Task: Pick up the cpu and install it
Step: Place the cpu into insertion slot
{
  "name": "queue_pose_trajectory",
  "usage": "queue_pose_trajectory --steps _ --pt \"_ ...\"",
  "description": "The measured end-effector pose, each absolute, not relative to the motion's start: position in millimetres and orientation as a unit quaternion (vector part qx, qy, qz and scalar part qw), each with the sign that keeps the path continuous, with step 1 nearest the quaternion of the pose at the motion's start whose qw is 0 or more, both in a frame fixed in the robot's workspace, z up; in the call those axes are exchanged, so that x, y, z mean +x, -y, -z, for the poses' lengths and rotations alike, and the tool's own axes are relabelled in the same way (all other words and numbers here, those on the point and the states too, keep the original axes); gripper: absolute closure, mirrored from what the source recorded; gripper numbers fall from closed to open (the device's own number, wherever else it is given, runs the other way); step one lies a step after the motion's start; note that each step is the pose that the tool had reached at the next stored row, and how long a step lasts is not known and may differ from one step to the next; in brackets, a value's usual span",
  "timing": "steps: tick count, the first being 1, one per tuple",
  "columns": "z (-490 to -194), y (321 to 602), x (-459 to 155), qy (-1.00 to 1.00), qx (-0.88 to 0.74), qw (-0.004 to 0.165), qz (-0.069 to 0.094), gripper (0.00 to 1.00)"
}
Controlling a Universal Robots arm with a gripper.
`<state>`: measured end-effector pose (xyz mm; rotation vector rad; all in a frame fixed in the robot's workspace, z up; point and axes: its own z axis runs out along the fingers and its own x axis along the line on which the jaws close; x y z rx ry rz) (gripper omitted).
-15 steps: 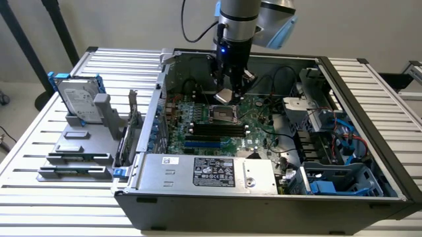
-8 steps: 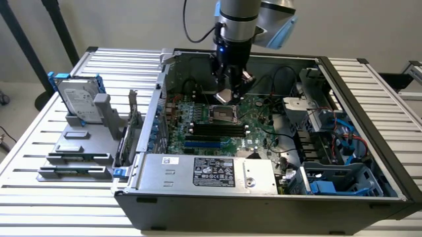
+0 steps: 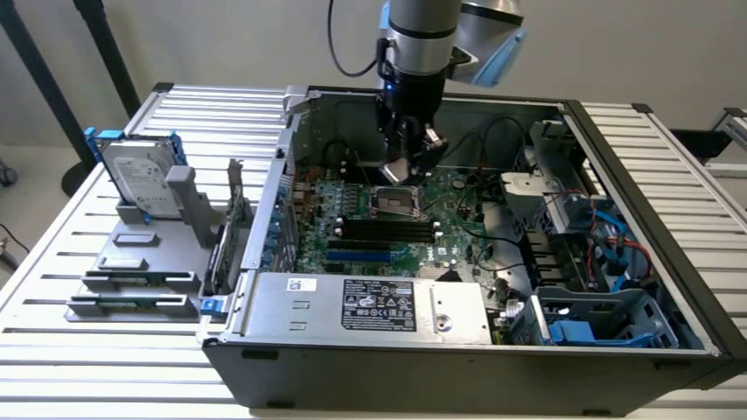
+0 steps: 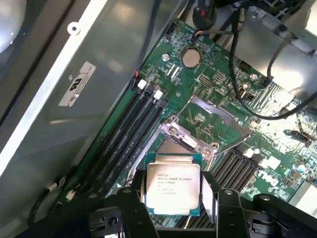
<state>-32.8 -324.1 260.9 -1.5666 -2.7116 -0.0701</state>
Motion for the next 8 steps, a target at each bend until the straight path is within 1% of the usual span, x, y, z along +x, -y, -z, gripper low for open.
queue_pose_trajectory --steps 8 --pt "-258.7 324.1 -32.8 0.827 -0.562 0.003 0.023 0.45"
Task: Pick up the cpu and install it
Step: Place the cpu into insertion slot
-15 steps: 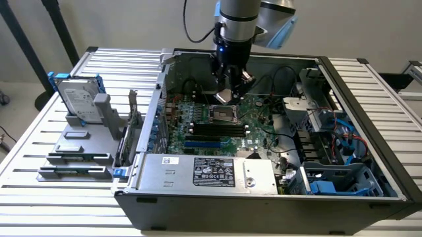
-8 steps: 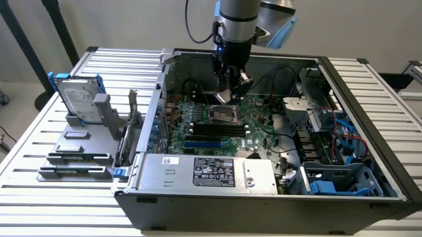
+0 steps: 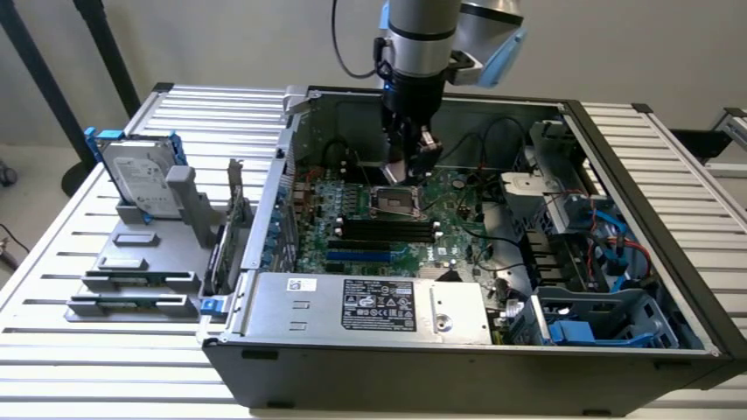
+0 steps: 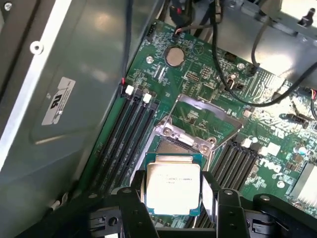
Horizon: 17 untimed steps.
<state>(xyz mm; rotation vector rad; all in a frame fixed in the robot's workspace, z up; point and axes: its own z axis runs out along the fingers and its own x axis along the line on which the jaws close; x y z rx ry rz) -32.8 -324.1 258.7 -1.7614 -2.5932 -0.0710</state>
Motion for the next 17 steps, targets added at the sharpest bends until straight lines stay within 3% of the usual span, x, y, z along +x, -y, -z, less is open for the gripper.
queue_pose_trajectory --steps 17 --pt "-251.4 324.1 -32.8 0.733 -0.679 0.003 0.020 0.45"
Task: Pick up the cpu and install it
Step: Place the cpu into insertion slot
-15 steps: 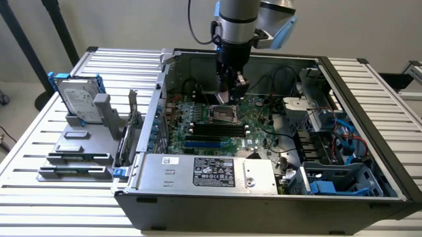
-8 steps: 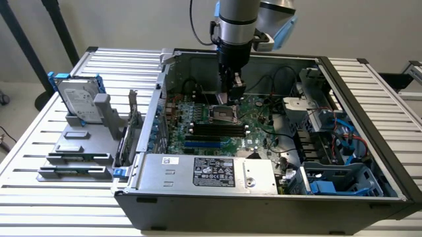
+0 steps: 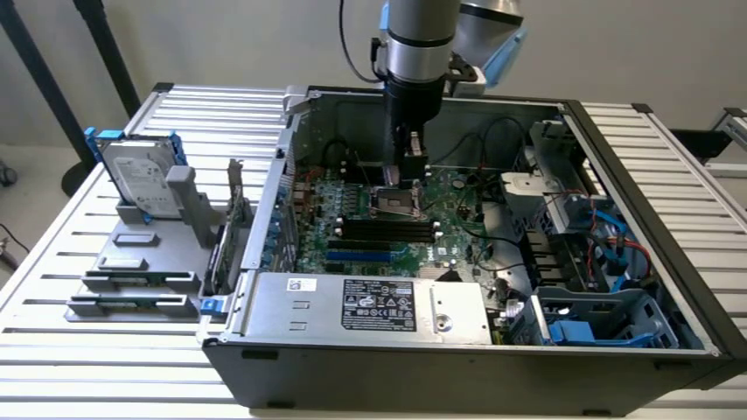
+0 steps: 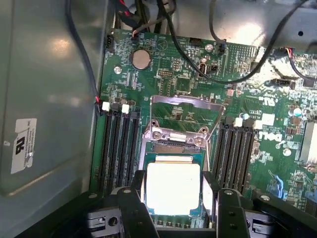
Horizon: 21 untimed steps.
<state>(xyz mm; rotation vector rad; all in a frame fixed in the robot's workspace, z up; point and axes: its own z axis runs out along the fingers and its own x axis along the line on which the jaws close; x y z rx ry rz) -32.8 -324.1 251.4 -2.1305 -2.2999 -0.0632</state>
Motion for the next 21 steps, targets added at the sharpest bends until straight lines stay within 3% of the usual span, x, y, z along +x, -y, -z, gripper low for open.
queue_pose_trajectory --steps 21 --pt "-232.5 329.3 -35.5 0.701 -0.713 0.005 0.018 0.45"
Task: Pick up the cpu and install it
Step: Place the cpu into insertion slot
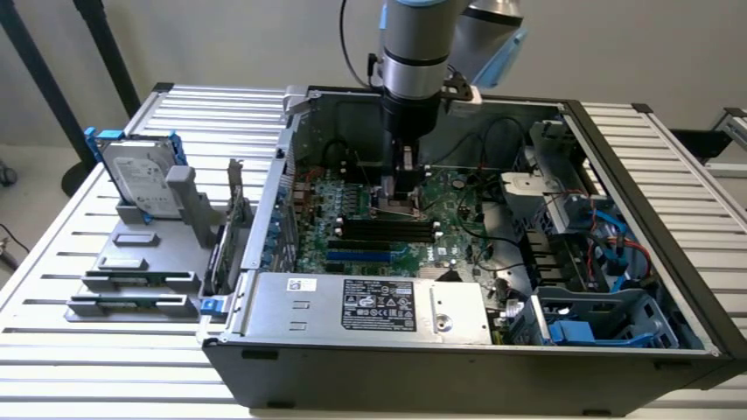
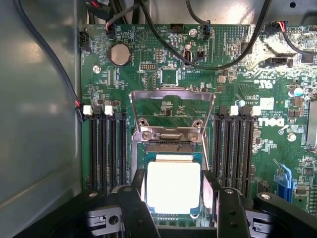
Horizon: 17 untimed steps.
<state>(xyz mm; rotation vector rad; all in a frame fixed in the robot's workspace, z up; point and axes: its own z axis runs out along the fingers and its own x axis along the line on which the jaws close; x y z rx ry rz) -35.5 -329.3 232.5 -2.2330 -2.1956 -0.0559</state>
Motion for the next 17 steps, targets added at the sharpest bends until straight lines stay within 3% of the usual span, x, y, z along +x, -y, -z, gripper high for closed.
queue_pose_trajectory --steps 17 --pt "-217.3 330.2 -35.9 0.700 -0.714 0.007 0.016 0.45"
